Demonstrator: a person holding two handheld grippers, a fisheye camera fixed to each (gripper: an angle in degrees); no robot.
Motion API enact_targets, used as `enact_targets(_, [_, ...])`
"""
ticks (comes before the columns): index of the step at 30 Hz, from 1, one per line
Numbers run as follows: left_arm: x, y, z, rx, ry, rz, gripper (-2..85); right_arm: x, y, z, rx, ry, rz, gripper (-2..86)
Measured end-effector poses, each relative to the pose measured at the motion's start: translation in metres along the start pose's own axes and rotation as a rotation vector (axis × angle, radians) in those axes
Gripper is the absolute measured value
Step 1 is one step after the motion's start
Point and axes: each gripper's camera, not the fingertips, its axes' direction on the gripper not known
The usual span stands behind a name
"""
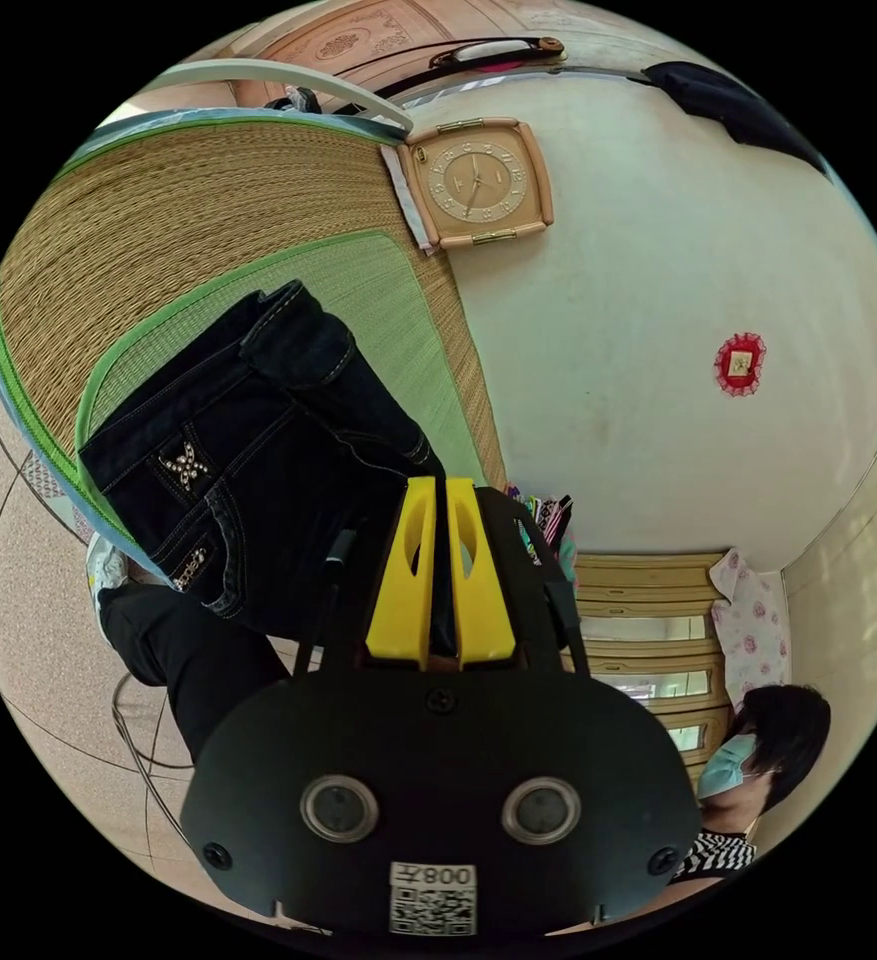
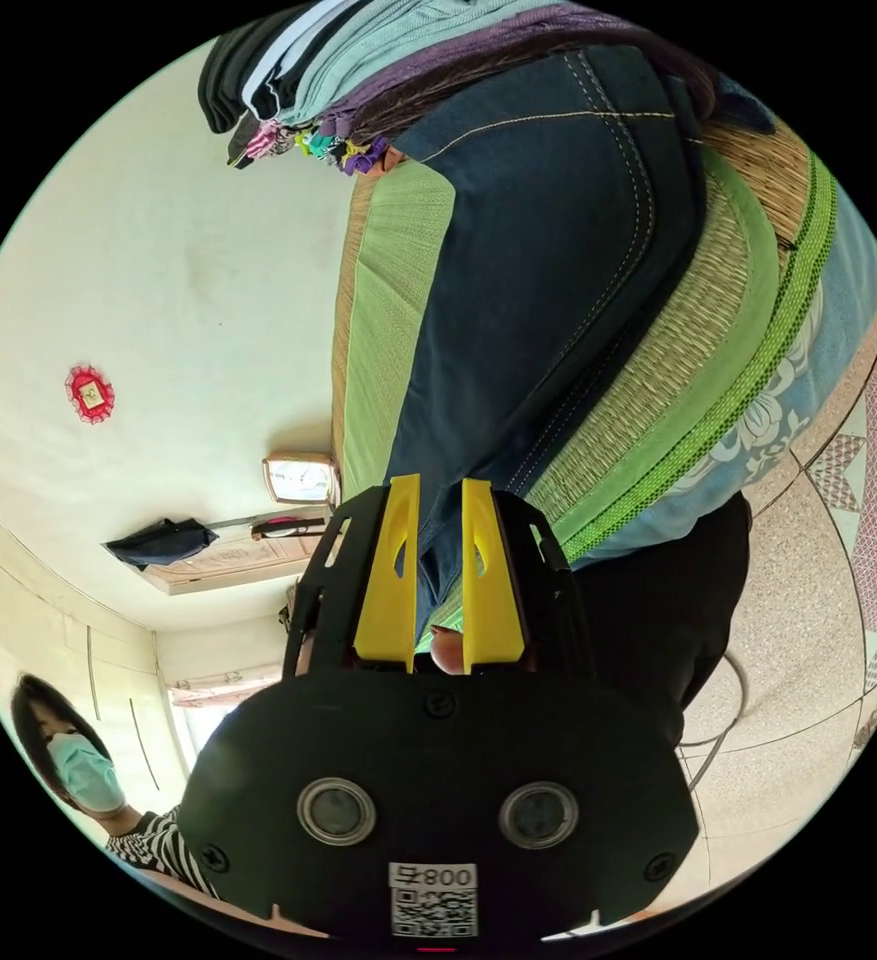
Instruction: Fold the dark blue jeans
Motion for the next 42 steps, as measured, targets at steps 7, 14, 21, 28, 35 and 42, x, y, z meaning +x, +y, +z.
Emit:
enact_targets(7, [0.014,-0.001,0.008,-0.006,-0.014,-0.006,1.5,-0.004,0.001,-0.004,0.062,0.047,0.059,6.0])
enact_targets(14, [0.026,-0.003,0.026,-0.011,-0.042,-0.027,1.5,-0.03,-0.002,-0.002,0.114,0.047,0.059,1.9])
enact_targets(21, [0.058,-0.011,0.048,-0.025,-0.062,0.027,1.7,-0.109,-0.005,0.013,0.112,0.043,-0.131,0.3])
enact_targets(28, [0.126,-0.065,0.089,-0.049,-0.083,0.17,2.2,-0.235,-0.05,0.049,0.089,0.051,-0.384,0.2])
enact_targets(35, [0.209,-0.154,0.207,-0.091,-0.45,0.295,4.7,-0.383,-0.165,0.156,-0.021,0.426,-0.457,0.6])
enact_targets(42, [0.205,-0.139,0.275,-0.116,-0.509,0.4,5.0,-0.408,-0.152,0.266,-0.156,0.709,-0.6,1.1])
